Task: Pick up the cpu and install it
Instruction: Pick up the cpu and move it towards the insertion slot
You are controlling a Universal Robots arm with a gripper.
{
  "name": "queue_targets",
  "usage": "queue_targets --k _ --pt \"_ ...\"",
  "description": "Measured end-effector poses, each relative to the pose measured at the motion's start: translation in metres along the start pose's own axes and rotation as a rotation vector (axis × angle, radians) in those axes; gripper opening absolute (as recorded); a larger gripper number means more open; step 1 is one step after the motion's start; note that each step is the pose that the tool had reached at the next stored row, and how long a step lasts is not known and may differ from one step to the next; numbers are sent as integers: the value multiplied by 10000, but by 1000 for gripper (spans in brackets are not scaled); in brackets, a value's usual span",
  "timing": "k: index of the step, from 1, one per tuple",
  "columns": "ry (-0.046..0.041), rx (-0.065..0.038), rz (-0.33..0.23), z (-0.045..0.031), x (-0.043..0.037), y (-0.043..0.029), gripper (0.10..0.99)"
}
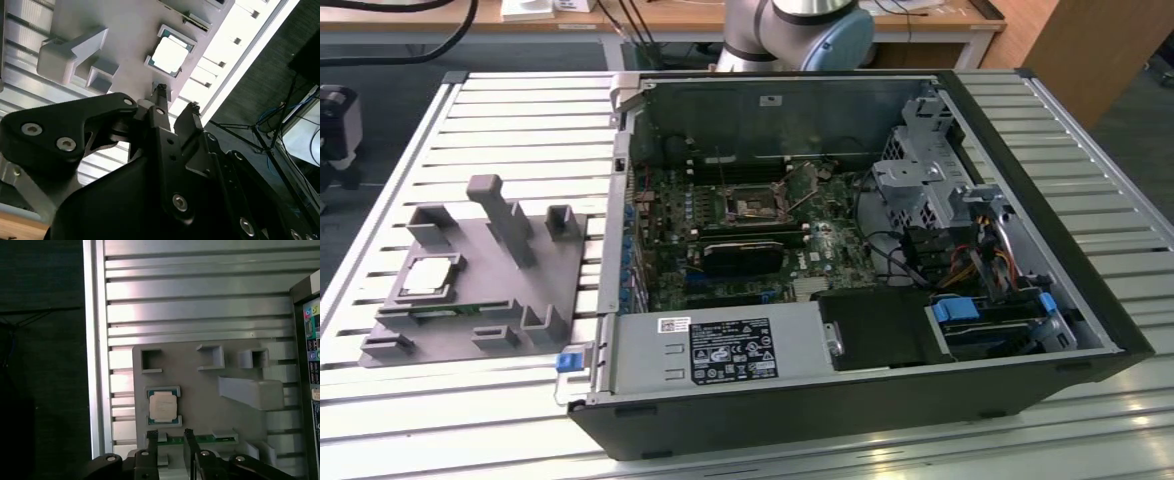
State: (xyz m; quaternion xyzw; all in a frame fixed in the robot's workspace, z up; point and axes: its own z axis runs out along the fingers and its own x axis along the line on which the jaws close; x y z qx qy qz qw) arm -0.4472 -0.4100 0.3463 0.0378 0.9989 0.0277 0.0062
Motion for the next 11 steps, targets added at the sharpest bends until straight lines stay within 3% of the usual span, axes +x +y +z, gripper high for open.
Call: queue_targets --k 1,2,5,6,8,9,11 --pt "19 1 0 19 -5 0 349" --pt "28 1 1 39 -6 -2 349" --pt "52 0 -4 92 -7 -11 525" --pt "60 1 -5 110 -7 -13 525" --pt "65 1 -20 147 -7 -21 639" --pt "66 1 -39 165 -7 -23 639" --pt "70 0 -100 201 -7 -27 757"
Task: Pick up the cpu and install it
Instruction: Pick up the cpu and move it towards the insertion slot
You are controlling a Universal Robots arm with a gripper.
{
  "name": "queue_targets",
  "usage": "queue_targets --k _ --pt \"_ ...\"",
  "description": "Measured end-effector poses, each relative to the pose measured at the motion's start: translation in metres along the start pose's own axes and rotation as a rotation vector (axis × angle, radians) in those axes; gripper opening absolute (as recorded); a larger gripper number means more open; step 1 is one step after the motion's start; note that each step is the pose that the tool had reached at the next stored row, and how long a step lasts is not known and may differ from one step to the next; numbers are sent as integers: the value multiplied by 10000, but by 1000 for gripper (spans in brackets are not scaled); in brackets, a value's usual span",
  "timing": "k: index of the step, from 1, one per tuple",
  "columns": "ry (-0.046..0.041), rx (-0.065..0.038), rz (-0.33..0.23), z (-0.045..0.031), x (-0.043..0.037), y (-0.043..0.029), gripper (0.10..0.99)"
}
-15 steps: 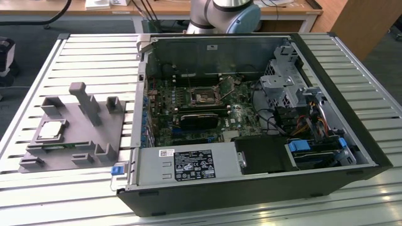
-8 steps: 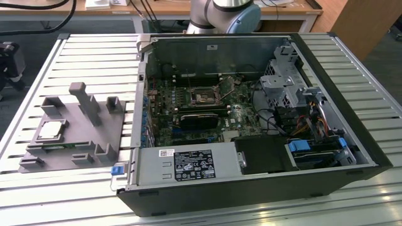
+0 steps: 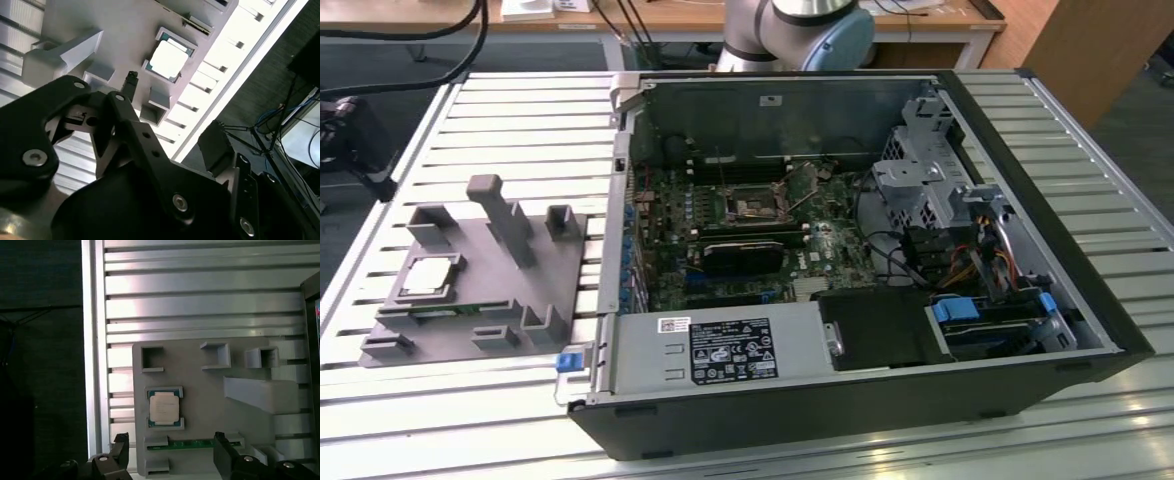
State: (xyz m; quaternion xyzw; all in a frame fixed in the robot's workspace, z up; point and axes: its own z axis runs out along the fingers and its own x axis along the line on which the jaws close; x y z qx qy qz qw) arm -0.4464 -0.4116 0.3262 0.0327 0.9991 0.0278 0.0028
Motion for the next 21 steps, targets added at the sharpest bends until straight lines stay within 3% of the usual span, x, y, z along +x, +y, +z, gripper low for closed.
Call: queue_targets --k 1,3,5,6,20,21 --pt "2 0 -27 18 0 -2 757" --pt "6 1 -72 53 1 -13 875" --pt "7 0 -98 90 4 -23 875" --pt "7 0 -108 108 4 -27 937" --pt "14 -22 -217 362 6 -62 922" --pt "14 -21 -223 379 6 -63 855"
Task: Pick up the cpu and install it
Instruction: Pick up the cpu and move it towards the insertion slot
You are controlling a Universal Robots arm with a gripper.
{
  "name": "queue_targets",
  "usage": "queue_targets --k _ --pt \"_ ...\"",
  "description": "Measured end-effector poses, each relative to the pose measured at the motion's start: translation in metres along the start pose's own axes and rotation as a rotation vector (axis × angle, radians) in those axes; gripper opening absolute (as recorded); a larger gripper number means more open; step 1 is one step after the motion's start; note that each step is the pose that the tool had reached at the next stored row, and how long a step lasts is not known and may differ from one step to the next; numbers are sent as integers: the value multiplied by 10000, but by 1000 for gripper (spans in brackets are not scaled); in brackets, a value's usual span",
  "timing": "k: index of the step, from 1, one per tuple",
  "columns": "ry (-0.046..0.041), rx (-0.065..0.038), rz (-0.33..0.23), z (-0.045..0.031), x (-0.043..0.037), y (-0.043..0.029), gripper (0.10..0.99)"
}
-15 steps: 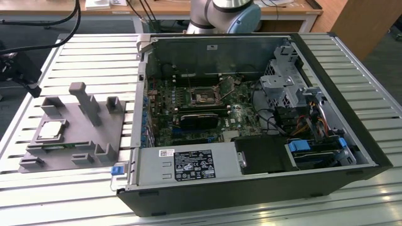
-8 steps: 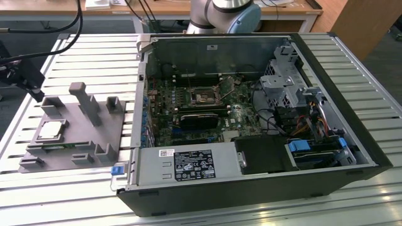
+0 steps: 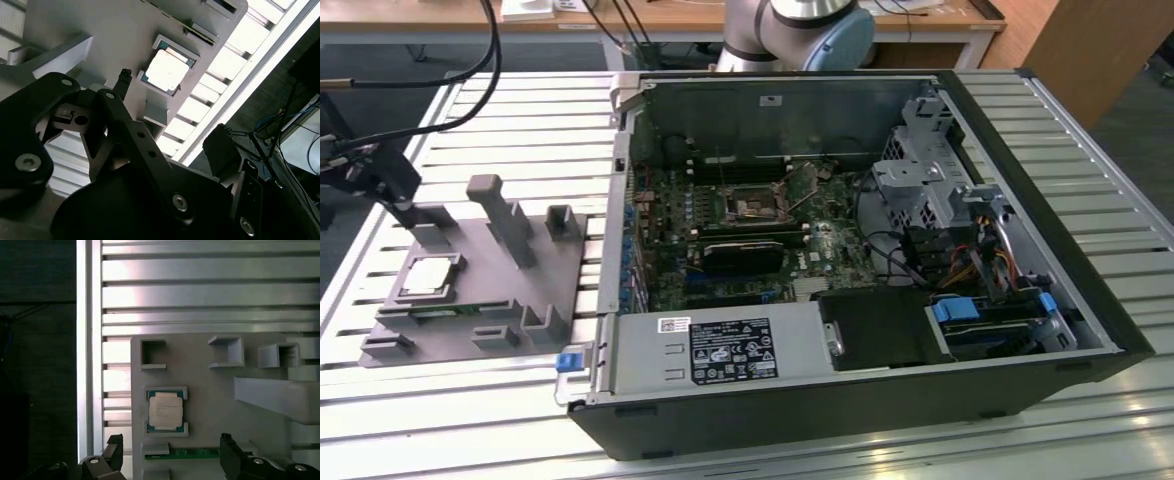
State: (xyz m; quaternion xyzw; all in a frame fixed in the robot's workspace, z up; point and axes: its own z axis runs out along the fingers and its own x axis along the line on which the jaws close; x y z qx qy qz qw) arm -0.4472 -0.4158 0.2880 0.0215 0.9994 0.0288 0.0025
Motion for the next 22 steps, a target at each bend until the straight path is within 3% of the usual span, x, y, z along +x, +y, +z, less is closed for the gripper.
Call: queue_targets --k 4,5,10,11,14,16,22 --pt "3 0 -39 72 0 -7 839" --pt "4 0 -50 90 0 -9 773" --pt "9 -1 -144 181 0 -22 753" --pt "12 0 -174 199 0 -24 690" --pt "15 -1 -257 254 0 -31 690" --pt "17 -1 -278 349 1 -37 690" --pt "18 -1 -278 458 1 -44 690"
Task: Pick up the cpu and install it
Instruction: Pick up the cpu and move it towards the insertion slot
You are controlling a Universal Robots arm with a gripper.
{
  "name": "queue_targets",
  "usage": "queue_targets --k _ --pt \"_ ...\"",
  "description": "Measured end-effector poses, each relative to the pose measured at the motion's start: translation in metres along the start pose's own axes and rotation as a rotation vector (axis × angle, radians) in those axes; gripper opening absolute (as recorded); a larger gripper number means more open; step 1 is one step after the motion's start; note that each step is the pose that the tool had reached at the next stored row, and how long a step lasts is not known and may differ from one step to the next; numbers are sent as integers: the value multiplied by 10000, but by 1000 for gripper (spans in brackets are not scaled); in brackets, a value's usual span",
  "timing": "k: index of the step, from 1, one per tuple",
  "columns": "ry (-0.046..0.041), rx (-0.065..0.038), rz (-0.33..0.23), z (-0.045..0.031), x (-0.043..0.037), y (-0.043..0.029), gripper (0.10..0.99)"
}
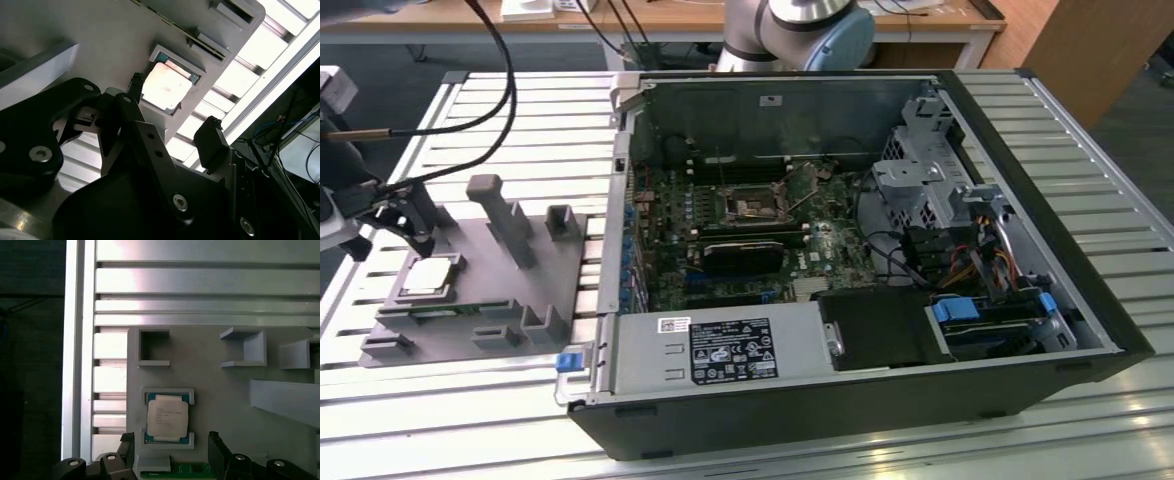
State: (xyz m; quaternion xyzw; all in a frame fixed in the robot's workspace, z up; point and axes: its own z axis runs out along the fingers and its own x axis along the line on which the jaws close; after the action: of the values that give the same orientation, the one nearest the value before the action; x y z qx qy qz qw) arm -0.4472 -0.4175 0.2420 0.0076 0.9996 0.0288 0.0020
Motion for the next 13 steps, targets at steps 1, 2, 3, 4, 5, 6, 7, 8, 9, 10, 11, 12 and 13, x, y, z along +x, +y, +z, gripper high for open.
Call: queue_targets --k 1,2,3,4,5,6,7,8,9,10,11,12,13 --pt "-1 0 0 18 0 -1 690" --pt "-1 0 -2 38 0 -2 690" --pt "-2 -1 -5 56 0 -3 690" --pt "-1 0 -11 74 0 -4 690" --pt "1 1 -15 91 0 -6 690" --pt "1 1 -17 109 0 -6 690" --pt "1 0 -19 127 0 -7 690" --pt "1 1 -22 145 1 -9 690" --pt "1 0 -24 163 0 -10 690" --pt "1 0 -25 182 0 -11 690" --pt "1 0 -25 201 1 -12 690" --pt "0 0 -25 219 0 -12 690" --pt "1 0 -25 233 0 -7 690"
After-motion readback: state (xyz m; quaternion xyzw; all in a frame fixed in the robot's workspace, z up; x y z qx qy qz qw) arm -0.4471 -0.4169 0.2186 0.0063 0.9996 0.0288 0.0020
